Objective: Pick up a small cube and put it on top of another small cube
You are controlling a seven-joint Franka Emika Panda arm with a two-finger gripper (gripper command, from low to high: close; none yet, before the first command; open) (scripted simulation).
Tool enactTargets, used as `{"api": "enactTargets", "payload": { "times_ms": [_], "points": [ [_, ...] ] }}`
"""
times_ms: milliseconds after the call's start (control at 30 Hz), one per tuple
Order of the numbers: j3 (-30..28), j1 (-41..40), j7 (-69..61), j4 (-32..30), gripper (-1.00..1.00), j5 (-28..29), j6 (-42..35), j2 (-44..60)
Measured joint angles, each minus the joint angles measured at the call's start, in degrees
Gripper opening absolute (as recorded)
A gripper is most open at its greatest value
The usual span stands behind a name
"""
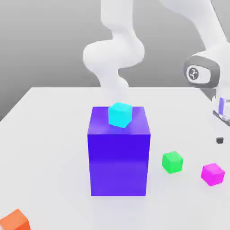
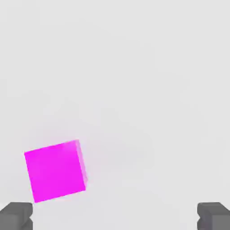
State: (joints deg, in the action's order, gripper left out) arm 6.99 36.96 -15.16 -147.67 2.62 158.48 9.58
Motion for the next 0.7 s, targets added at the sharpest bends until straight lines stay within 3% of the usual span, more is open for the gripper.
{"api": "enactTargets", "payload": {
  "times_ms": [167,200,433,700],
  "points": [
    [-2.4,2.6,1.2,1.3,0.0,4.1,7.7,10.4],
    [-2.9,3.0,1.4,1.7,-1.0,4.5,9.1,12.1],
    [-3.0,3.1,1.6,1.7,-1.0,4.6,9.2,12.3],
    [-0.1,0.5,-1.5,-4.0,-1.0,-2.6,-0.3,-2.8]
  ]
}}
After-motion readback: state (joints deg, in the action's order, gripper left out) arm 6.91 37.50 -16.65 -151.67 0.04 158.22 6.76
